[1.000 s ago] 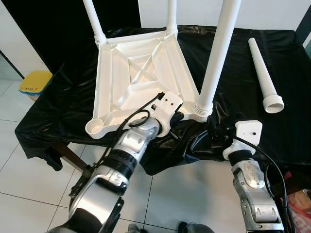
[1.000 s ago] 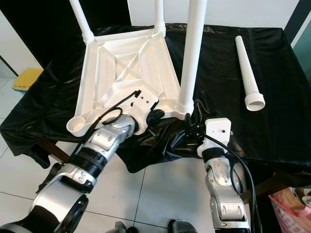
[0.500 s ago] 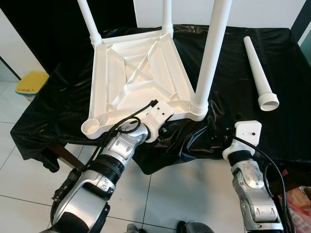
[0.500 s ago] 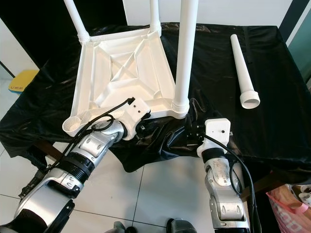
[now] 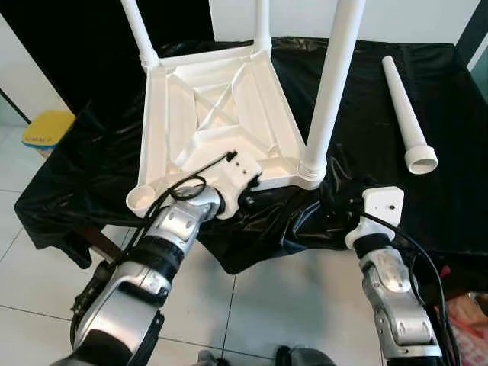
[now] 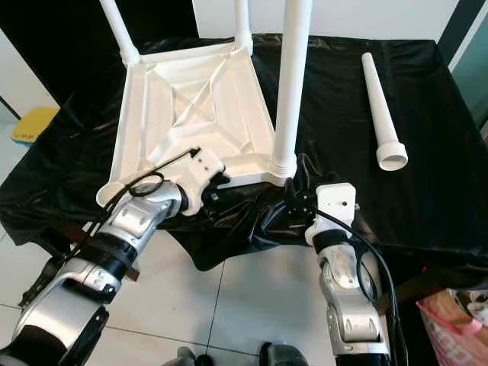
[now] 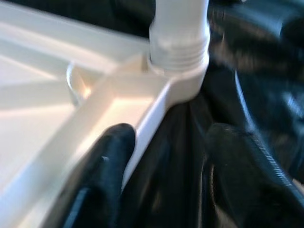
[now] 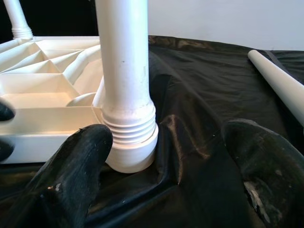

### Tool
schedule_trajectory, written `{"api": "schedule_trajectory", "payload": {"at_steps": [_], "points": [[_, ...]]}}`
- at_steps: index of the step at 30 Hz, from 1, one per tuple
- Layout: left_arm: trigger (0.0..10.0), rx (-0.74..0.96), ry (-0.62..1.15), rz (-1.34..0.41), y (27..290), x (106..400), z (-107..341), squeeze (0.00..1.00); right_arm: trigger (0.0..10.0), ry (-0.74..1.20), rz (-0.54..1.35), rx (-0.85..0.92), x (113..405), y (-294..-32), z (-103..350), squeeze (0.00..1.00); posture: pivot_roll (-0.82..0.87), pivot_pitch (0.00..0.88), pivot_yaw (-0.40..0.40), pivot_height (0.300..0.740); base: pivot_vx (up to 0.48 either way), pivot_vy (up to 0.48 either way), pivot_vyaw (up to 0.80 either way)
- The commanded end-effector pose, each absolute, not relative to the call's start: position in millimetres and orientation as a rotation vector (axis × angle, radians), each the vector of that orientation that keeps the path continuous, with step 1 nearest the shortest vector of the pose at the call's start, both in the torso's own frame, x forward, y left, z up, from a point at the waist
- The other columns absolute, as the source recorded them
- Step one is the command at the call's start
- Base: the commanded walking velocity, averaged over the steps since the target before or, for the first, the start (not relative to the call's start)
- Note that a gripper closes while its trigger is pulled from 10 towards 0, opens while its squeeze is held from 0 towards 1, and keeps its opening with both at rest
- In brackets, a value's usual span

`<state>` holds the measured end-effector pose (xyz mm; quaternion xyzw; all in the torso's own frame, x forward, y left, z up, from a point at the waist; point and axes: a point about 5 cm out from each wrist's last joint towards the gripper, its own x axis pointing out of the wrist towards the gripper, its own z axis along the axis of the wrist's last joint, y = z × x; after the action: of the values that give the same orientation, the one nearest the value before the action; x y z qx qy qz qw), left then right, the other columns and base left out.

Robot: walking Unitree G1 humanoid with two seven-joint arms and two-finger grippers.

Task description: Building children table

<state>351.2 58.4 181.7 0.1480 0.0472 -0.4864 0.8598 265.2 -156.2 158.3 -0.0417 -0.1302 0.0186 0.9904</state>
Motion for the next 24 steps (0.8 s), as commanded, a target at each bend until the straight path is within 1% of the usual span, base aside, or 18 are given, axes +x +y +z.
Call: {"api": "schedule_trajectory", "payload": {"at_steps": [1, 3, 4, 8, 15, 17, 24], "points": [[10.0, 0.322, 0.089, -1.013, 65, 353, 182, 0.40, 10.0, -0.245, 0.034, -0.081, 265, -156, 155, 0.00, -0.18, 0.124, 0.023, 0.740, 0.000, 0.000, 0.00], [10.0, 0.322, 0.089, -1.013, 65, 353, 182, 0.40, 10.0, -0.245, 0.034, -0.081, 265, -156, 155, 0.00, -0.18, 0.124, 0.023, 0.740, 0.000, 0.000, 0.00], [10.0, 0.364, 0.100, -0.951, 73, 362, 180, 0.00, 10.0, -0.248, 0.032, -0.081, 266, -157, 156, 0.00, -0.18, 0.122, 0.026, 0.740, 0.000, 0.000, 0.00], [10.0, 0.433, 0.140, -0.894, 80, 368, 171, 0.00, 10.0, -0.252, 0.029, -0.082, 267, -157, 156, 0.00, -0.18, 0.122, 0.027, 0.740, 0.000, 0.000, 0.00], [10.0, 0.460, 0.164, -0.868, 82, 370, 164, 0.00, 10.0, -0.252, 0.028, -0.081, 267, -157, 156, 0.00, -0.19, 0.118, 0.029, 0.740, 0.000, 0.000, 0.00], [10.0, 0.487, 0.198, -0.818, 87, 372, 157, 0.00, 10.0, -0.253, 0.021, -0.081, 267, -158, 157, 0.00, -0.19, 0.118, 0.032, 0.740, 0.000, 0.000, 0.00], [10.0, 0.524, 0.303, -0.743, 92, 378, 143, 0.00, 10.0, -0.255, 0.013, -0.084, 268, -159, 158, 0.00, -0.20, 0.117, 0.034, 0.740, 0.000, 0.000, 0.00]]}}
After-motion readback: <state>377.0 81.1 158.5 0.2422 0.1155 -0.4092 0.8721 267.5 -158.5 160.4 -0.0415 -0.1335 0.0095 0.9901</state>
